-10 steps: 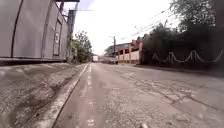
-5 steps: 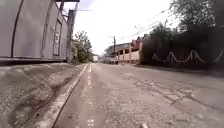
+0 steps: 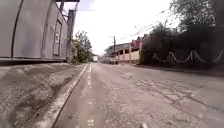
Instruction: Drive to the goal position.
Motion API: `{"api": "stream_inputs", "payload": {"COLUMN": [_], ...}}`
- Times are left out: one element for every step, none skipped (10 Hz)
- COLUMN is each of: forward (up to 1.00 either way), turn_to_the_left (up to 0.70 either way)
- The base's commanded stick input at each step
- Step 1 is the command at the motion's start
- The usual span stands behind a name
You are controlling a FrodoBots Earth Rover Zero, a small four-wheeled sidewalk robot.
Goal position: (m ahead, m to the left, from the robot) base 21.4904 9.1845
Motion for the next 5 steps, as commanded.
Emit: {"api": "stream_inputs", "payload": {"forward": [0.06,0.06,0.06,0.06,0.06], "turn_to_the_left": [0.00,0.00,0.00,0.00,0.00]}}
